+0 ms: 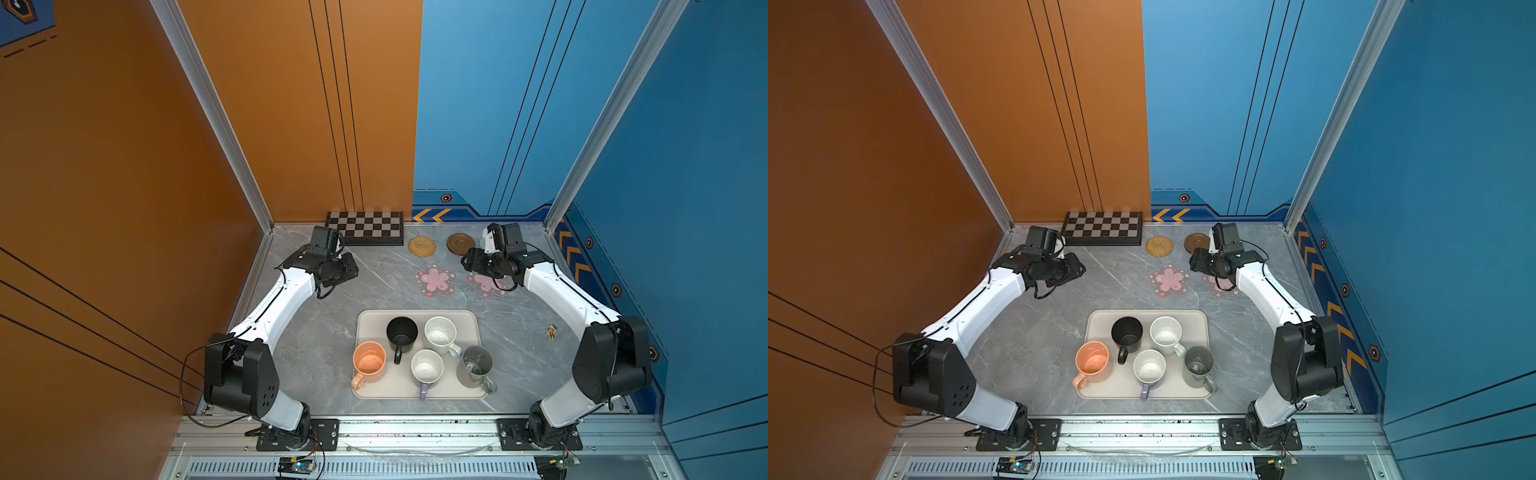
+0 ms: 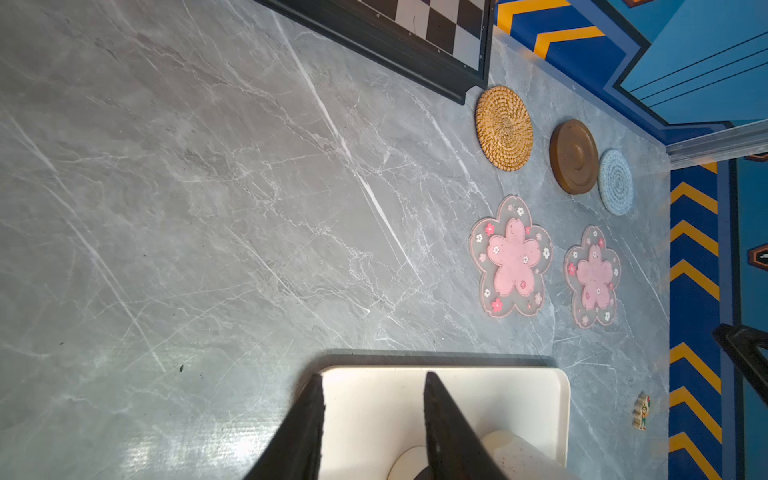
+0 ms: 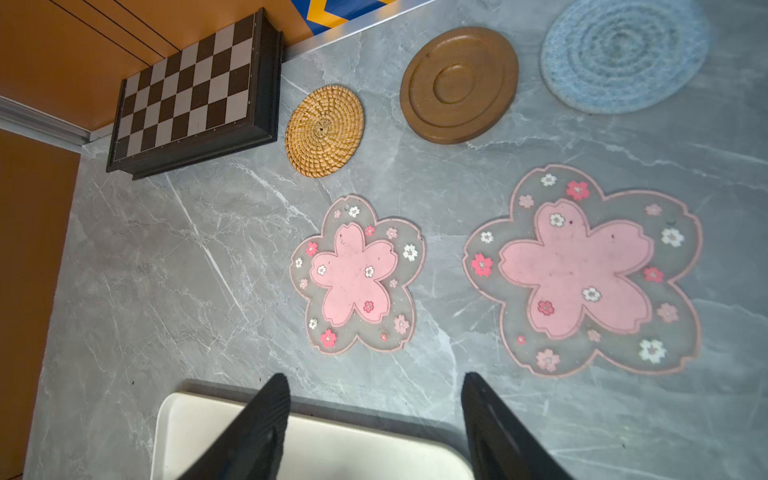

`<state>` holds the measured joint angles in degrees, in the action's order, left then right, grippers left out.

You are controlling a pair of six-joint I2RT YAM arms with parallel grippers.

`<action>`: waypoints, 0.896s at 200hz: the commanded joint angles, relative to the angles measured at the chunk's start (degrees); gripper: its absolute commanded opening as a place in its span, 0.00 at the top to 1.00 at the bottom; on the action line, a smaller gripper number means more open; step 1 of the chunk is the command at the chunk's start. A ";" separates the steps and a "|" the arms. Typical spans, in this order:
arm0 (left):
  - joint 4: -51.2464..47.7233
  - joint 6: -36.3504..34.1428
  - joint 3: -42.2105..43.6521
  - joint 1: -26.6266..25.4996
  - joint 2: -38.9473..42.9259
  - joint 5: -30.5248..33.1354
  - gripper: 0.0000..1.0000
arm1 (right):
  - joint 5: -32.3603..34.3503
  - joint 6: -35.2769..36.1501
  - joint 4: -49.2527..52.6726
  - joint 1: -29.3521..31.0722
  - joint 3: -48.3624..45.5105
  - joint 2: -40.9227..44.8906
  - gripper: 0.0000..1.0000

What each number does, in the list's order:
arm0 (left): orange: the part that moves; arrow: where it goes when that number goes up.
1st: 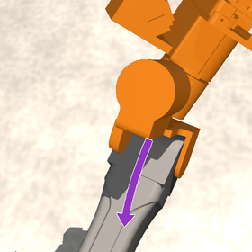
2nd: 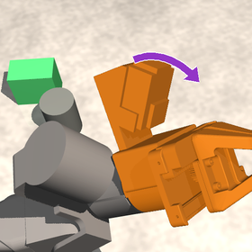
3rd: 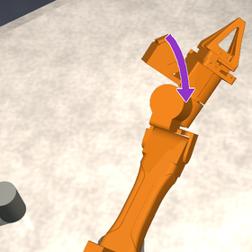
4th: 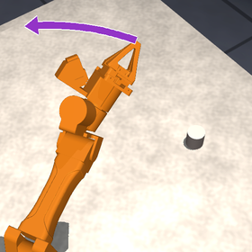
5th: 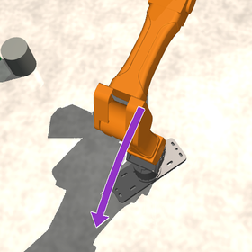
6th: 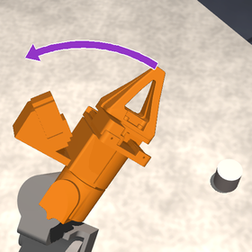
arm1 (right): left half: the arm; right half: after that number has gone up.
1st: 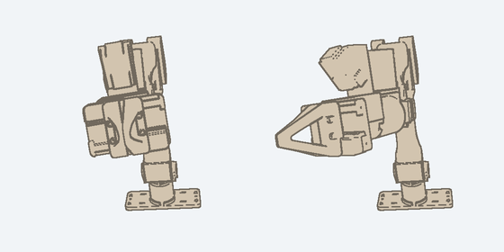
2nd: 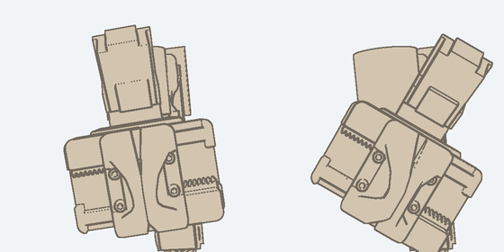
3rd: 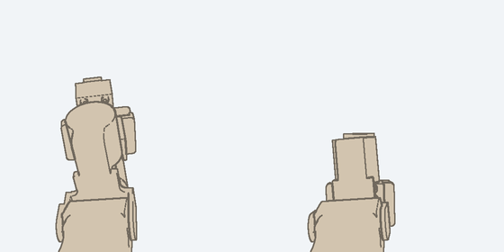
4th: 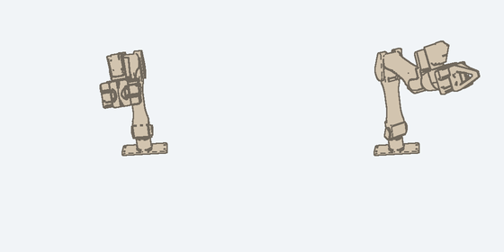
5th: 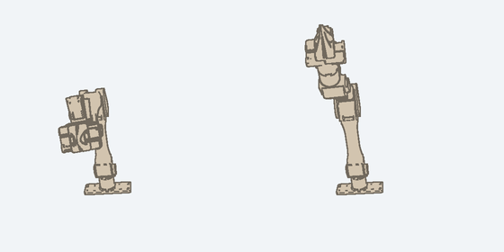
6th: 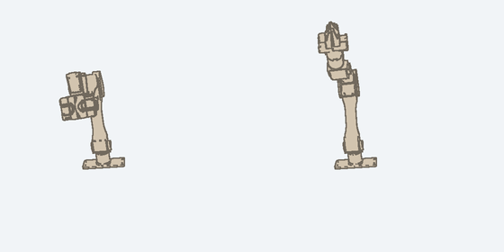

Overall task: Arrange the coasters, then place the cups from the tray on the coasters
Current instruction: 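Swing the right gripper back toward the tray of mugs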

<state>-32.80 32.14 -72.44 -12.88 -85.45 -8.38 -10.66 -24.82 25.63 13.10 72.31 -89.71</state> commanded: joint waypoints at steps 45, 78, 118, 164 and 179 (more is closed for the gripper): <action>-0.43 -3.36 7.95 -2.09 8.81 4.38 0.57 | 4.15 3.04 7.11 1.17 -10.12 17.14 0.25; -0.51 -3.29 11.44 -3.23 13.09 6.02 0.57 | 4.96 3.52 9.94 2.97 -13.52 23.42 0.25; -0.72 -1.03 12.51 -3.49 14.37 4.85 0.57 | 8.11 1.90 14.16 5.01 -17.15 31.09 0.25; -0.78 0.16 12.57 -4.39 13.61 4.49 0.57 | 10.89 0.03 20.03 7.48 -20.25 39.60 0.25; -0.81 0.81 12.76 -4.96 13.13 4.49 0.57 | 11.52 -0.26 22.38 8.37 -20.11 41.28 0.25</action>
<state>-32.88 31.53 -60.69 -16.86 -71.79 -4.03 -2.24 -23.92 41.85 20.18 52.77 -51.11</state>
